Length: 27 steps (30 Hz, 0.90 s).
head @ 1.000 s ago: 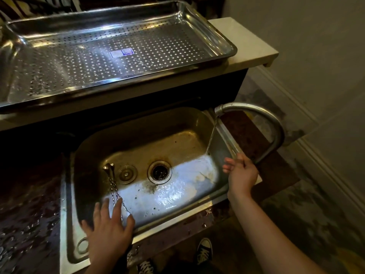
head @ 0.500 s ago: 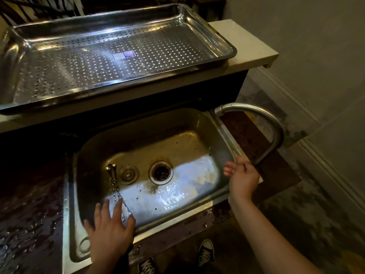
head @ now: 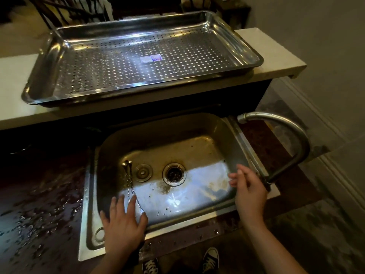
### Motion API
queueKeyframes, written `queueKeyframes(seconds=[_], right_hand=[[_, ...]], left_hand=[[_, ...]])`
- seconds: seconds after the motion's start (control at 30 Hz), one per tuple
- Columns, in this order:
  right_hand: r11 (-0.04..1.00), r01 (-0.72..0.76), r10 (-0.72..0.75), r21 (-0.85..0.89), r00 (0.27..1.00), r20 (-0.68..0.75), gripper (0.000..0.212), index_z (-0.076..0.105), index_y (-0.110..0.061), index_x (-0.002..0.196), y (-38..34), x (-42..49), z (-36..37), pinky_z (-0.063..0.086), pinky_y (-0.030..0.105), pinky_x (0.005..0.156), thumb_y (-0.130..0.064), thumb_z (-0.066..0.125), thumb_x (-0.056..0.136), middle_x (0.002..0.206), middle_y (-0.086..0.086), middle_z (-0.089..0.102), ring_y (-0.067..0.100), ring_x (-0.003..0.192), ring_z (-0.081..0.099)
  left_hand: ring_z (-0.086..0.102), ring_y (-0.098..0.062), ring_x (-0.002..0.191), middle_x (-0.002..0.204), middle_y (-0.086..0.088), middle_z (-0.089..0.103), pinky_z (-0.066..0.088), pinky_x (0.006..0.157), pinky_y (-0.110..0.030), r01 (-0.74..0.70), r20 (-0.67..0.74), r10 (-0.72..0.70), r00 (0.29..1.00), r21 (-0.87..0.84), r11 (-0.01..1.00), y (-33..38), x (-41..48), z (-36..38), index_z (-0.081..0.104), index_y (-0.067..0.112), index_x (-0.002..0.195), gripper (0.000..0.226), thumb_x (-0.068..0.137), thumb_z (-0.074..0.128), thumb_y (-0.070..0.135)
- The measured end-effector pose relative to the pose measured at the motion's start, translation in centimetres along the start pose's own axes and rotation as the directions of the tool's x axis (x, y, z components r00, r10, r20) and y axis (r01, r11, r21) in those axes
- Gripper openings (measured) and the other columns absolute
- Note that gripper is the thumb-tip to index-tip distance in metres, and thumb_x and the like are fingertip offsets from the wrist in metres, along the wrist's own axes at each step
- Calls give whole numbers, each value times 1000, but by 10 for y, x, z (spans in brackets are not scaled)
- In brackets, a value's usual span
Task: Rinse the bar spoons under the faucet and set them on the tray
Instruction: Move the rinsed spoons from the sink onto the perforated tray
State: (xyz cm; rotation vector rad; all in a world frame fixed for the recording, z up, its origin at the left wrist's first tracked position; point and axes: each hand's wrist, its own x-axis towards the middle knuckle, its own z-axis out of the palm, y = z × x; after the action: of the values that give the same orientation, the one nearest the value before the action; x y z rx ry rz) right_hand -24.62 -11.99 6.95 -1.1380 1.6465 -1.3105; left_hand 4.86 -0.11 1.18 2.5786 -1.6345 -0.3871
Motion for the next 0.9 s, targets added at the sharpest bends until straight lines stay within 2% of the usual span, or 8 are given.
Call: queueKeyframes(seconds=[0.13,0.27,0.33,0.4,0.57,0.77,0.9], right_hand=[[996,61,-40,-67,960,277,22,68,-29,103,-6,-15,39,53,13,66,-11,56,98,83,-7,74,2,72,68],[989,74,-5,-130,884,467,27,64,-43,96,-9,-19,80,59,29,74,-16,59,96,83,-11,75,4,77,70],[986,74,18,-153,848,530,21,68,-38,99,-8,-22,101,60,39,81,-19,61,94,90,-5,76,10,83,71],[978,104,17,-182,827,562,17,72,-26,105,-7,-23,117,58,45,83,-20,63,93,93,-2,76,16,86,72],[908,272,9,-320,749,662,22,71,-20,113,1,-35,156,55,32,83,-25,63,93,97,-2,76,15,92,69],[726,501,59,-472,638,768,27,70,-23,116,16,-48,200,54,36,79,-33,58,94,103,1,76,24,97,67],[658,490,185,-571,631,754,24,72,-24,110,33,-53,239,54,33,75,-34,58,93,99,5,76,28,95,69]], left_hand=[[1,-26,148,160,-6,19,-1,116,-58,-7,17,7,1000,6,1000,-3,1,-3,25,33,149,70,86,25,64],[9,-27,148,157,-8,28,0,116,-59,-16,-13,17,1000,69,997,-22,3,-12,30,31,148,72,85,27,65],[15,-29,147,154,-11,33,5,116,-60,-2,-45,5,999,79,997,-37,9,-17,36,27,146,74,83,26,64],[11,-28,147,156,-9,29,0,115,-61,19,-52,-14,999,102,995,-48,19,-22,34,27,147,75,82,24,64],[-1,-27,148,161,-5,15,0,115,-63,60,-54,-54,997,132,989,-80,48,-32,24,29,150,75,83,25,63],[-15,-27,147,161,-1,-14,-3,114,-64,58,-34,-52,998,182,982,-93,58,-25,13,33,151,73,87,26,64],[-10,-29,148,161,-2,-12,3,113,-67,58,-32,-52,998,204,977,-94,59,-22,13,32,152,74,86,27,64]])
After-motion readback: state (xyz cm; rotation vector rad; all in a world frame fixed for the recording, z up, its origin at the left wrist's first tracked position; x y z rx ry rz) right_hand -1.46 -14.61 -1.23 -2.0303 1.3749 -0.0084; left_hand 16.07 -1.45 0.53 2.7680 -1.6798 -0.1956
